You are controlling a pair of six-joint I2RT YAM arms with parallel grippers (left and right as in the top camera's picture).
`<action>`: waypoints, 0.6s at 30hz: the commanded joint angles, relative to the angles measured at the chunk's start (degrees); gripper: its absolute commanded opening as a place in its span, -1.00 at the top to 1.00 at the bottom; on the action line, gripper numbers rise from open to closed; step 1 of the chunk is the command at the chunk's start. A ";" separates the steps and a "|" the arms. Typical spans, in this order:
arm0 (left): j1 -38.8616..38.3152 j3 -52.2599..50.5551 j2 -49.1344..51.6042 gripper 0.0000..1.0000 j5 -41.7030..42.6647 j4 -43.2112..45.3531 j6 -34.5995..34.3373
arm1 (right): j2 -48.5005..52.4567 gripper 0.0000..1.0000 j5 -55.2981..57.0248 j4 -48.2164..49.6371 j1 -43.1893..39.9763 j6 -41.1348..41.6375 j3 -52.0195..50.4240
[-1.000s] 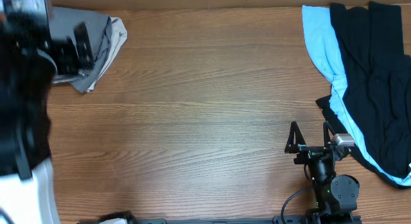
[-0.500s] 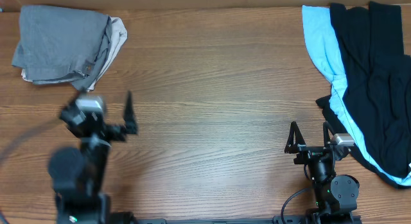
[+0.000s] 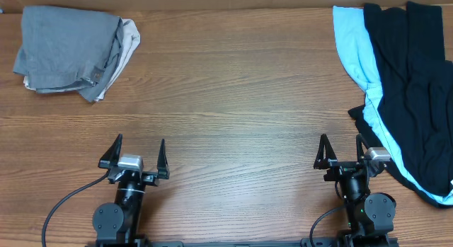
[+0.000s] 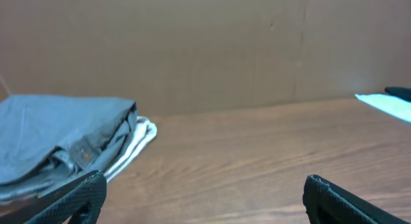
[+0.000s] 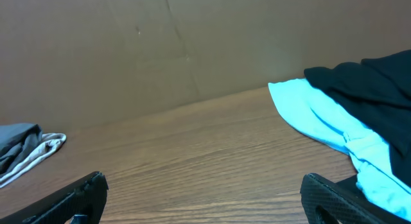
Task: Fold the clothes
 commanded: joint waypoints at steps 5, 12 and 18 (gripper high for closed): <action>-0.37 -0.39 -1.11 -1.00 -2.29 -6.64 -0.98 | -0.68 -1.00 0.35 0.42 -0.37 -0.04 -0.59; -0.37 -0.39 -1.05 -1.00 -2.27 -6.58 -0.98 | -0.68 -1.00 0.35 0.42 -0.37 -0.04 -0.59; -0.37 -0.39 -1.05 -0.99 -2.27 -6.58 -0.98 | -0.68 -1.00 0.35 0.42 -0.37 -0.04 -0.59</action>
